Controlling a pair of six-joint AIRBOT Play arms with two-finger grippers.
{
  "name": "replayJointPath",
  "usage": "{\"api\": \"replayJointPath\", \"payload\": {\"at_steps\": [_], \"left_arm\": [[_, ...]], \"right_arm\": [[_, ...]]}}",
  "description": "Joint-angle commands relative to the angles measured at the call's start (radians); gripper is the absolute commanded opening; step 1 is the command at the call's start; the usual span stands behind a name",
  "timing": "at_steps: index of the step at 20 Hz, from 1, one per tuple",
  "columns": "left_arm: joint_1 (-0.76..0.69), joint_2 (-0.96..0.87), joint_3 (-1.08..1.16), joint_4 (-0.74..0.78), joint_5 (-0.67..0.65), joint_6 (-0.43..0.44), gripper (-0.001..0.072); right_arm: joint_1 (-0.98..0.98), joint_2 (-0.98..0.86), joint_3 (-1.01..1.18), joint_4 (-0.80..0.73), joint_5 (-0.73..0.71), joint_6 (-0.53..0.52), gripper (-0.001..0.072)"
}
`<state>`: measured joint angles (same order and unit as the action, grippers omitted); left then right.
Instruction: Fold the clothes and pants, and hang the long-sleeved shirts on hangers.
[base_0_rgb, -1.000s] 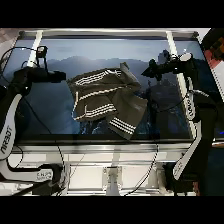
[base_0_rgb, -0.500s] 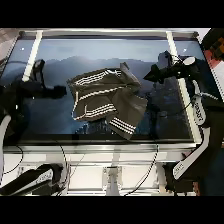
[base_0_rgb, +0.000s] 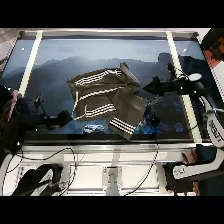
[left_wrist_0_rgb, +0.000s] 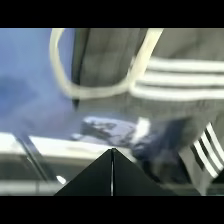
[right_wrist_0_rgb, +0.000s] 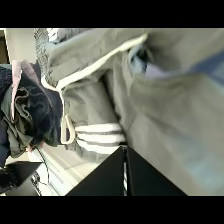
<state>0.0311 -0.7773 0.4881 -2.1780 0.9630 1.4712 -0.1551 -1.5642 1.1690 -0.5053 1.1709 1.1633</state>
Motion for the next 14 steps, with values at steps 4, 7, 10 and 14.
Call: {"api": "replayJointPath", "payload": {"at_steps": [4, 7, 10, 14], "left_arm": [[-0.089, 0.05, -0.106, -0.022, 0.014, -0.101, 0.0294], [-0.149, -0.019, -0.106, -0.023, -0.125, -0.184, 0.0479], [-0.224, -0.098, -0.106, -0.034, -0.345, -0.291, 0.0362], [-0.305, -0.205, -0.105, -0.034, -0.513, -0.351, 0.0338]], "right_arm": [[0.0, 0.086, -0.087, 0.027, -0.02, 0.002, 0.0175], [0.0, 0.087, -0.087, 0.031, -0.017, 0.037, 0.0382], [0.0, 0.087, -0.086, 0.043, -0.005, 0.04, 0.0382], [0.0, 0.087, -0.06, 0.046, 0.047, 0.04, 0.0382]]}}
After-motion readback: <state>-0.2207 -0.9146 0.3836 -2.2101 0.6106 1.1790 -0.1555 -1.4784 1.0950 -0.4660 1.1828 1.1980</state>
